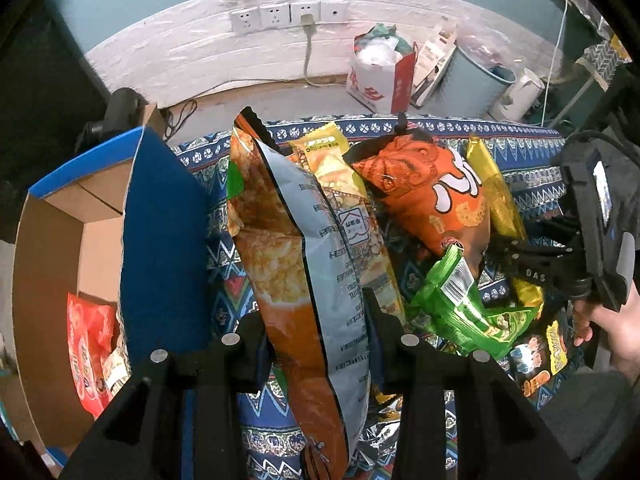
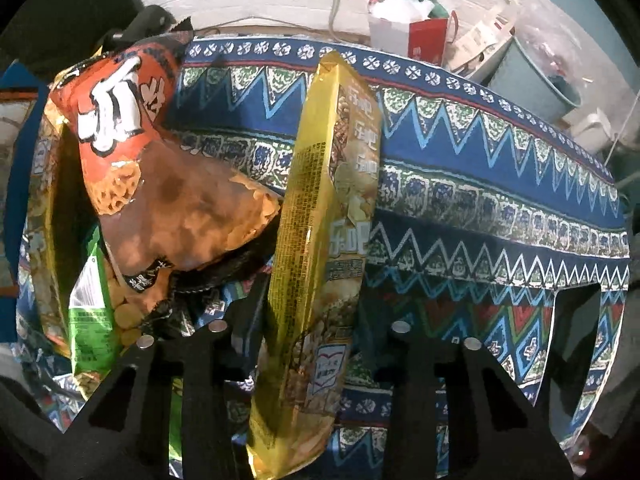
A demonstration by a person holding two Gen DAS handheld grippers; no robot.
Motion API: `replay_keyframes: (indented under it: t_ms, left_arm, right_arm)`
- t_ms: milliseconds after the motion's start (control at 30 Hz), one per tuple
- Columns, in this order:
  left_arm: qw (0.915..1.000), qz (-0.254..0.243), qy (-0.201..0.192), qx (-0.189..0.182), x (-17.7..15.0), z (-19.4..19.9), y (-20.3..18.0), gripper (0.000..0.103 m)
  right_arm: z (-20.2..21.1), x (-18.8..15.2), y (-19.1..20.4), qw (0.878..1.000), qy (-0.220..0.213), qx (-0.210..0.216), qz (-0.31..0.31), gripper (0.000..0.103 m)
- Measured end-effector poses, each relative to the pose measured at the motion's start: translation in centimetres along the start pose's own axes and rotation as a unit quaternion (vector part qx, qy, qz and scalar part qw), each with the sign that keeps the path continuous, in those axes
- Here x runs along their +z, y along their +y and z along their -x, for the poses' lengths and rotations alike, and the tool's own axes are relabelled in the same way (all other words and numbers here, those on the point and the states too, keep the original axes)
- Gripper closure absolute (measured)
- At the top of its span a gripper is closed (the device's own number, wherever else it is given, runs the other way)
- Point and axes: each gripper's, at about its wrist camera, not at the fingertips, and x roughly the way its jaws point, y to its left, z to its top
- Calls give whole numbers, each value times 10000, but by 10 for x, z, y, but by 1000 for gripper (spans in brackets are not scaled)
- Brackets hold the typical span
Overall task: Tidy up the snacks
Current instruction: 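Grasp the orange chip bag with the left tool while the right tool grasps the yellow bar pack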
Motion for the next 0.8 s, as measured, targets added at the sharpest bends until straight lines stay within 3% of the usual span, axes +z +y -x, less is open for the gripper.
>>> replay_keyframes:
  t_ms: [467, 800]
  left_arm:
    - [9998, -19, -197, -6, 1, 16, -4, 64]
    - [9988, -49, -486, 75, 0, 40, -4, 64]
  right_arm:
    - [60, -1, -9, 9961, -867, -103, -127, 68]
    - [91, -1, -4, 9928, -1196, -26, -69, 68]
